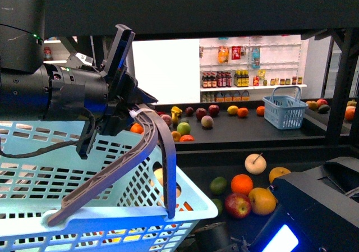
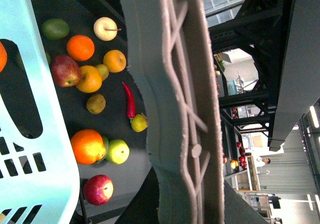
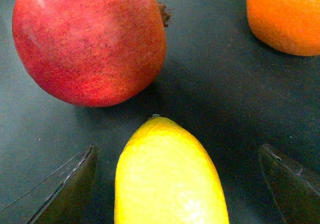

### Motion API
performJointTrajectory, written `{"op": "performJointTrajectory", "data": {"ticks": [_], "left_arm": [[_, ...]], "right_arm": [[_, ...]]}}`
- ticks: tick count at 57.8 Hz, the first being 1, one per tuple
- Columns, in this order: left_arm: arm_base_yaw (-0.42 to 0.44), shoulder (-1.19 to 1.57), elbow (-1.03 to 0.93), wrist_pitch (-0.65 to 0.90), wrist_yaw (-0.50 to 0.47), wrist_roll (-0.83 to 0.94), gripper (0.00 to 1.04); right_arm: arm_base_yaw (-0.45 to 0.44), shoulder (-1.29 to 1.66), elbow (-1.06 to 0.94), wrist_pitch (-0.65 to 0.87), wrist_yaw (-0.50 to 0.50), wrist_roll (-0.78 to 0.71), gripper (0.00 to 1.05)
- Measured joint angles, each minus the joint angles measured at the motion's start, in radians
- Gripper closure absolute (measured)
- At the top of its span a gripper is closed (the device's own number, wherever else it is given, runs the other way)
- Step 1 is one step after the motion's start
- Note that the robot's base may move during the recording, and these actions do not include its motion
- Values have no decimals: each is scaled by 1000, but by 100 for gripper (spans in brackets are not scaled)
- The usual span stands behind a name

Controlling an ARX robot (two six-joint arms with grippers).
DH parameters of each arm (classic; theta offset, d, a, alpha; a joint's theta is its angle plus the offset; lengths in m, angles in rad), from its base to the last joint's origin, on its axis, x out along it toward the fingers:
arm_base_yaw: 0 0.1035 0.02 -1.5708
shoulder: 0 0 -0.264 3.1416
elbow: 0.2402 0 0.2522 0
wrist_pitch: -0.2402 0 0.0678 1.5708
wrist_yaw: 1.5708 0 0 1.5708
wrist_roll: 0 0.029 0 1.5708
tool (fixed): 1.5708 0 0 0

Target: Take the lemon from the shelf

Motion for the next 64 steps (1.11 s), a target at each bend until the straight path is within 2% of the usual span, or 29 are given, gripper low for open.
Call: {"op": "performJointTrajectory", "data": {"ticks": [30,51,55,64], "left_arm": [[0,0,0,0,1,0,97],[0,0,0,0,2,0,97],[0,0,0,0,2,0,97],[0,0,0,0,2,0,97]], "right_arm": [[-2,92,135,-41,14,-42,8],[-2,102,162,-50,3,-43,53],[-2,102,162,-47,2,-42,56],[-6,101,158,-37,9,-42,57]]}}
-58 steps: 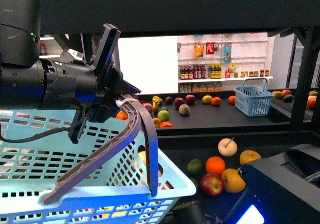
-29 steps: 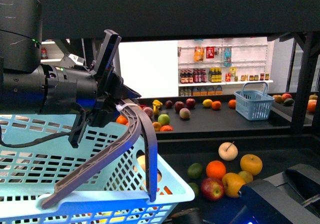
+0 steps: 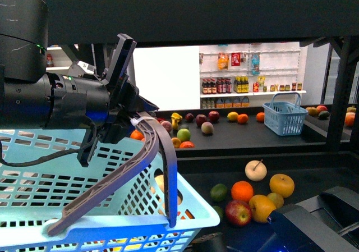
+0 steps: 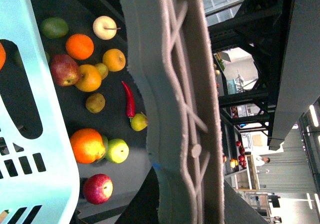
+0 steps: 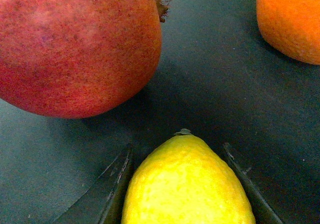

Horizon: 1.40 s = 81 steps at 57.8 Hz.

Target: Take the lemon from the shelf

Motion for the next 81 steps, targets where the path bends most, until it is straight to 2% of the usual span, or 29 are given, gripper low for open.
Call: {"op": "performJointTrajectory", "data": {"ticks": [23,40,46,57,69,81], "left_arm": [[0,0,0,0,0,0,97],[0,0,0,0,0,0,97],[0,0,0,0,0,0,97],[0,0,0,0,0,0,97],[0,0,0,0,0,0,97],[0,0,0,0,0,0,97]], "right_arm": [[-76,-146,-166,107,73,88,57],[-192,-414,-426,256,111,269,58],[-229,-549,-560,328,77,360,58],[-232,-737,-710,395,-29,512,58],[-187,-885,-829,452,-158,694,58],[-124,-921,-864,479,-225,816,58]]}}
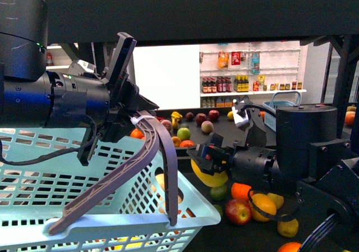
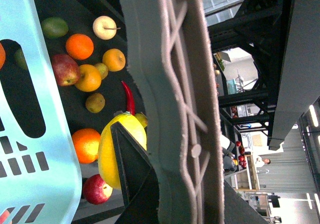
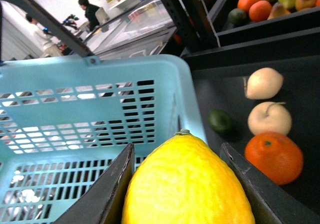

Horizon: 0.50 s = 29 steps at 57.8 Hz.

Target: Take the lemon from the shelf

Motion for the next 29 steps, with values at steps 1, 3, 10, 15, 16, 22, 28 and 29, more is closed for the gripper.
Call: {"op": "performJointTrajectory", "data": {"ticks": [1,3,10,15,16,22,28,29], "left_arm": [[0,0,0,0,0,0,97],[0,0,0,0,0,0,97],[0,0,0,0,0,0,97],[0,0,0,0,0,0,97],[0,0,0,0,0,0,97],[0,0,0,0,0,0,97],[0,0,0,0,0,0,97],[0,0,0,0,0,0,97]], "right_arm": [[4,-1,0,2,-4,8,58],[9,-1,0,3,-6,24,58],[21,-5,3,11,-8,68,58],[28,-12,6,18,-13,103,58],[30,-14,7,18,-16,113,58],[47,-27,9,19,-28,143,58],[75,-34,8,23,-39,161,58],[82,-35,8,23,-41,165,58]]}}
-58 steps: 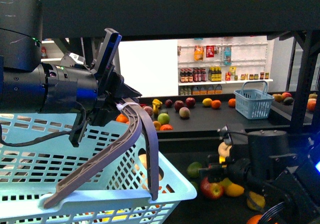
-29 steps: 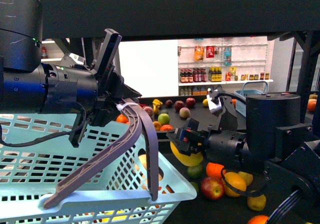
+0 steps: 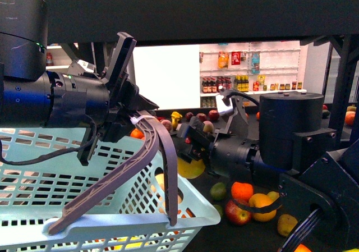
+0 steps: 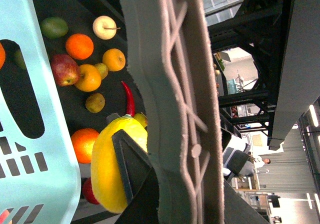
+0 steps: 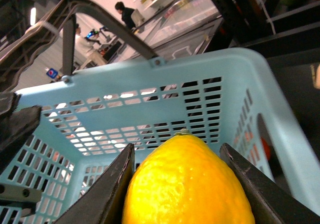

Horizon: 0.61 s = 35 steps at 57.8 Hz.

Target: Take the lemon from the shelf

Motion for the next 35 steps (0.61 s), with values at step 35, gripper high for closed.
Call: {"op": "performJointTrajectory", "data": {"ticks": [35], "left_arm": [[8,0,0,0,0,16,97]], "right_arm": [[50,0,-2,-34,30,71,46]]}}
